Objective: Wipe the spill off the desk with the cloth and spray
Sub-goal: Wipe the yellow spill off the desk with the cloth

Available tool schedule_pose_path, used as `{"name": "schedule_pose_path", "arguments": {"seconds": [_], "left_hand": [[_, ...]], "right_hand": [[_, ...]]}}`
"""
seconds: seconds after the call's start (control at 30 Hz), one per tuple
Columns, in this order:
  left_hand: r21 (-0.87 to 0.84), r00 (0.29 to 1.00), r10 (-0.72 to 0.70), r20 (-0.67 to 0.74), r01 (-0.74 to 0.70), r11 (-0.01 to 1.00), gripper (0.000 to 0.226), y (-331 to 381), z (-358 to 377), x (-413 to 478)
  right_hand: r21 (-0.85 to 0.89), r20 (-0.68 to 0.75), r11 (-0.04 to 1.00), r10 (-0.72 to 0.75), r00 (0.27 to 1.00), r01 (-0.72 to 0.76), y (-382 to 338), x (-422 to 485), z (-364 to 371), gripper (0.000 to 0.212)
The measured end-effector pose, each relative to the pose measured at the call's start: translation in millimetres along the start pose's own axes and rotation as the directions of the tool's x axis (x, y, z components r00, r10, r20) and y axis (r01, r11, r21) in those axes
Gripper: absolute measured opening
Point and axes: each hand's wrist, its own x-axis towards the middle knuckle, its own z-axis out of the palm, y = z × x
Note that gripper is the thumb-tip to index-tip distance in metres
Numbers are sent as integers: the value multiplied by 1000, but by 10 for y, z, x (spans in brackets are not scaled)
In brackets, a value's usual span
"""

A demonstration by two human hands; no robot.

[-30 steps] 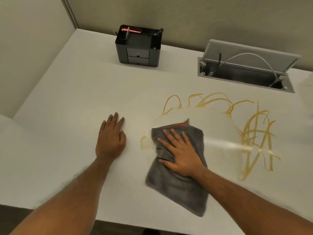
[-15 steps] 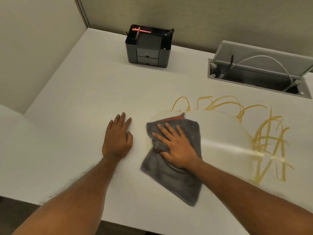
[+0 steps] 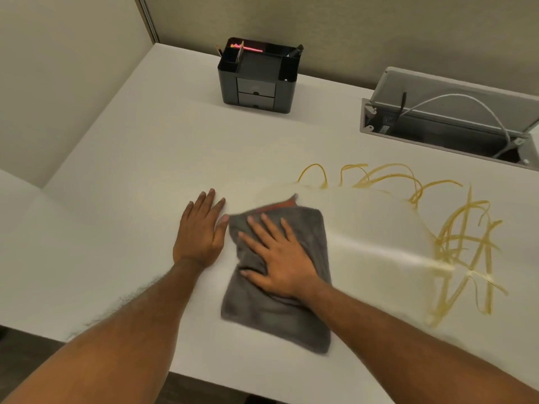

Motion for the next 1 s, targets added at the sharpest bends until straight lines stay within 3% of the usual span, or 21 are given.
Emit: {"name": "schedule_pose_path", "arguments": {"seconds": [0.13,0.27,0.4,0.53,0.67,0.83,0.93,1.0], "left_hand": [[1,1000,-9,-10,9,1000,64,20,-10,-6],[9,1000,-15,-9,15,1000,64,19,2,2],[-5,1000,-23,-15,23,1000,64,9,10,4],[-111,999,-32,-18,30,993,68,16,-31,-3],[-148,998,-43,-38,37,988,70,20,-46,-10],[-115,998,-30,-52,24,993,71,19,-2,-8],[-111,998,-24,-64,17,994,71,2,11,1],[-111,998,-22,-60,15,994,71,-10,16,10]], "right_hand": [[25,10,1000,-4,1000,3,471,-273,-51,78],[7,-1,983,184,983,-184,715,137,-171,82],[-20,10,935,355,935,-354,279,638,-138,94],[11,-5,986,166,986,-166,-66,434,-65,79],[73,1,997,-19,1000,19,312,-57,-34,66],[75,-11,987,145,989,-144,749,200,-188,72],[-1,16,964,266,964,-266,467,601,-202,85],[-24,11,973,229,973,-228,200,713,-146,88]]}}
